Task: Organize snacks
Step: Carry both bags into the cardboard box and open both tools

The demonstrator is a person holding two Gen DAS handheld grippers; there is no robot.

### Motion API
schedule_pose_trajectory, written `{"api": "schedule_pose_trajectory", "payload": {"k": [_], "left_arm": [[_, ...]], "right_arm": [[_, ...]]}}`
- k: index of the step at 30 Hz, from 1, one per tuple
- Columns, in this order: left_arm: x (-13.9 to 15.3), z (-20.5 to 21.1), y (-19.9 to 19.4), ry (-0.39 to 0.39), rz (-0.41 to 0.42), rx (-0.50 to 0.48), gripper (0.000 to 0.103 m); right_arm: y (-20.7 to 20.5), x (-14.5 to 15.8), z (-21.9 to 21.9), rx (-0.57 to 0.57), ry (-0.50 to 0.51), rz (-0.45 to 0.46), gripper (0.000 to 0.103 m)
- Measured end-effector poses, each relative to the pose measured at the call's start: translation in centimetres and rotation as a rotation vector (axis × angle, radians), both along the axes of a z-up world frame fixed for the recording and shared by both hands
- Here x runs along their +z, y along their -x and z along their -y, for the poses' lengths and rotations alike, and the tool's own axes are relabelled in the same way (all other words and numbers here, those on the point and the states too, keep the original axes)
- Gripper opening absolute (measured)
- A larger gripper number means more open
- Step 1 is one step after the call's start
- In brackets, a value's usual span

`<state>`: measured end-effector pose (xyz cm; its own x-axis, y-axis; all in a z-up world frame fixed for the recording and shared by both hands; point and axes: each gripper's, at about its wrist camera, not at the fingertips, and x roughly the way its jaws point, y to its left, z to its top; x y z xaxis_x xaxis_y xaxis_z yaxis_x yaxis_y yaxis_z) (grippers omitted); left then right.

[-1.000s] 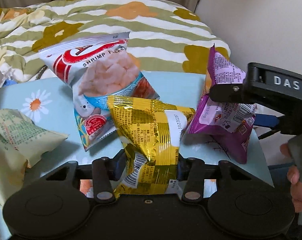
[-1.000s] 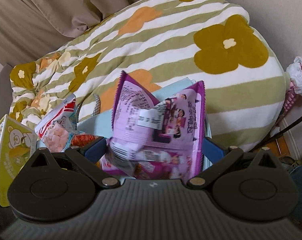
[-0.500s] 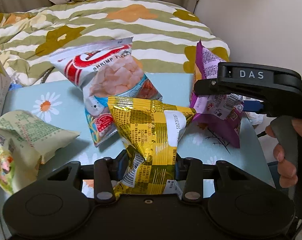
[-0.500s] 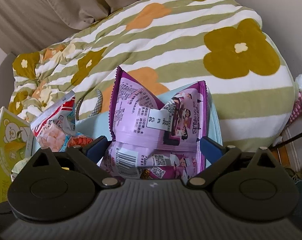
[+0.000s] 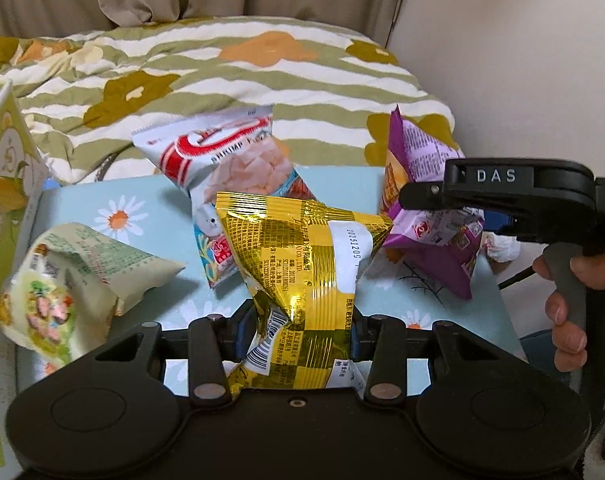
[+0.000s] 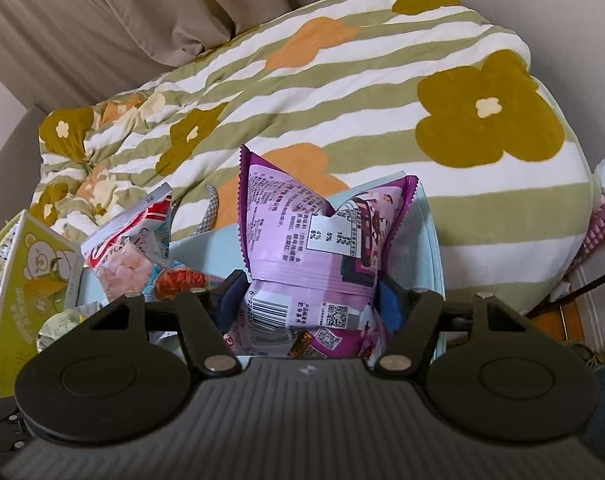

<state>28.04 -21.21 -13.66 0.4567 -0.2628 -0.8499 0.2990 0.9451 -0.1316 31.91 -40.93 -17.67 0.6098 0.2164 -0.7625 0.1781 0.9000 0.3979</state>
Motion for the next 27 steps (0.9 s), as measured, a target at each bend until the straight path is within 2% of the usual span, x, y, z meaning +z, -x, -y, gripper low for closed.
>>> {"api": "schedule_pose_trajectory", "payload": {"k": [7, 13, 21, 27], "left_arm": [[4.0, -2.1, 1.7, 0.032, 0.073, 0.027, 0.047], [8.0, -6.1, 3.5, 0.04, 0.16, 0.083, 0.047], [12.9, -13.8, 5.5, 0.041, 0.27, 0.185, 0.047], [15.8, -20.9, 6.2, 0.036, 0.326, 0.248, 0.047]], "right_arm": [[2.4, 3.6, -1.1, 0.012, 0.029, 0.07, 0.082], [4.1, 7.9, -4.1, 0.068, 0.027, 0.157, 0.082], [5.4, 13.7, -11.5, 0.165, 0.02, 0.286, 0.082], [5.7, 16.2, -18.5, 0.229, -0.004, 0.338, 0.082]]}}
